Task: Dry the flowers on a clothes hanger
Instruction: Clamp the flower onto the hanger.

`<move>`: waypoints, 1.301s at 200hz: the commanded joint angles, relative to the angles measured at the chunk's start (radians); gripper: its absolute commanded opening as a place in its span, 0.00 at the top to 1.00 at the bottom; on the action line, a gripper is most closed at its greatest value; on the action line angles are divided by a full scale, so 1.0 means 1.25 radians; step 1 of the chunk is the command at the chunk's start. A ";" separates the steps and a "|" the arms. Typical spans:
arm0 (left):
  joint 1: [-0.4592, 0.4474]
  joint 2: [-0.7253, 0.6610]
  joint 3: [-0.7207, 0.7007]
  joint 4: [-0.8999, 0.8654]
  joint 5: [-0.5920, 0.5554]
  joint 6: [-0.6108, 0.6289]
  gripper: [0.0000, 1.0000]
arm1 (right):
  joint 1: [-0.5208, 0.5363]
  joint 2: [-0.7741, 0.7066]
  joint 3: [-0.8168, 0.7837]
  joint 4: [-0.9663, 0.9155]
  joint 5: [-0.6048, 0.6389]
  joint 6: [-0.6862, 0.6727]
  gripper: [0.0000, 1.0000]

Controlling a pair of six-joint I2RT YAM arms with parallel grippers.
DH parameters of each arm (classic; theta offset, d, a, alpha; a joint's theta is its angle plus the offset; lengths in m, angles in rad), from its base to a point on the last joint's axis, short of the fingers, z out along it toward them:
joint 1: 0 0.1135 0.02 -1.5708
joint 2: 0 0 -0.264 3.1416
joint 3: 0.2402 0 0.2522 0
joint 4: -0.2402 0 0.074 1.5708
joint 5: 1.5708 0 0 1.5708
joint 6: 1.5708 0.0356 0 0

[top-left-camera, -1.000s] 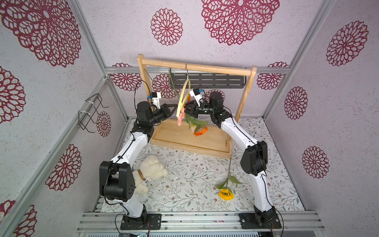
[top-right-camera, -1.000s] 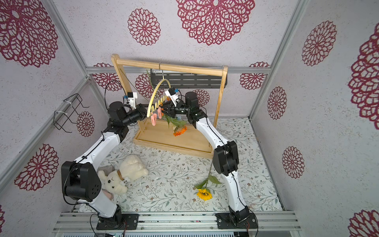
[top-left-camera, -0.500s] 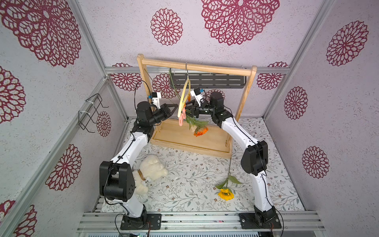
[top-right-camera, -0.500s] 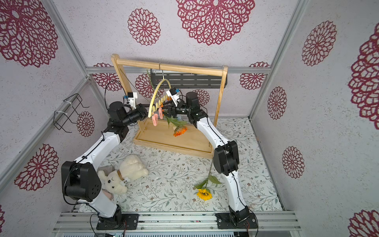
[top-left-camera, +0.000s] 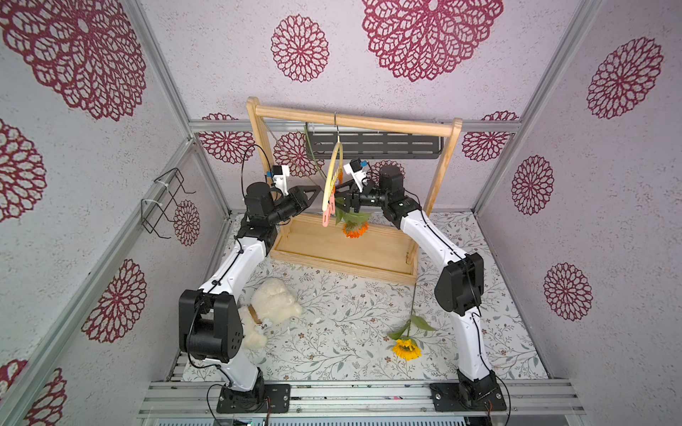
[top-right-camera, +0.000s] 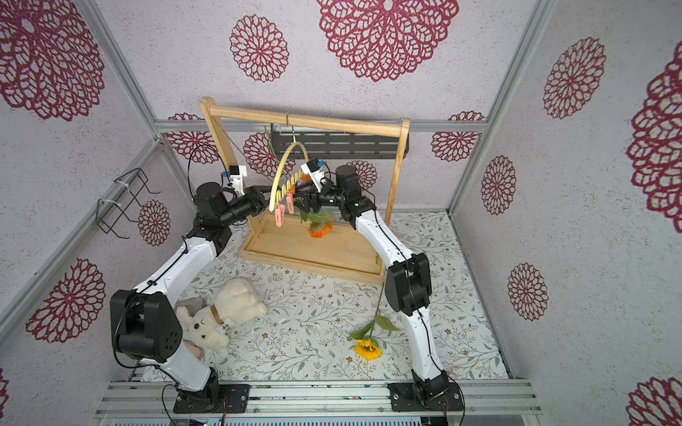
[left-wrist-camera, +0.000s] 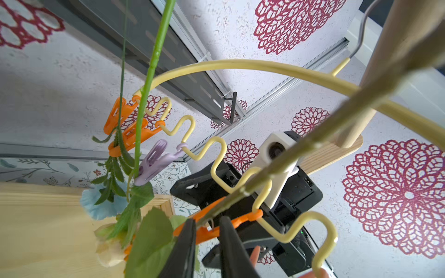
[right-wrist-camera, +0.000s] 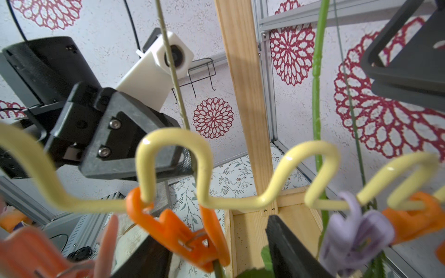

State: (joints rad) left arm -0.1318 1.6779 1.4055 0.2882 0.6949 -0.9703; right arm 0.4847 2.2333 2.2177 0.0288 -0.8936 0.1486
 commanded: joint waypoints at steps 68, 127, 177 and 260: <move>0.005 -0.008 0.000 -0.001 0.006 0.033 0.64 | -0.033 -0.201 -0.222 0.133 0.020 0.004 0.33; 0.014 -0.045 -0.048 -0.022 -0.003 0.058 0.49 | -0.057 -0.338 -0.430 0.184 0.055 -0.006 0.33; 0.027 -0.129 -0.163 -0.034 -0.048 0.096 0.21 | -0.073 -0.535 -0.713 0.253 0.092 -0.085 0.33; 0.034 -0.313 -0.355 -0.227 -0.177 0.265 0.03 | -0.058 -0.847 -1.021 0.003 0.516 -0.038 0.34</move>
State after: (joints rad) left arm -0.0971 1.3476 1.0218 0.1242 0.5716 -0.7521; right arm 0.4011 1.2682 1.0420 0.1345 -0.5152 -0.0254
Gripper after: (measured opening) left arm 0.979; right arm 0.658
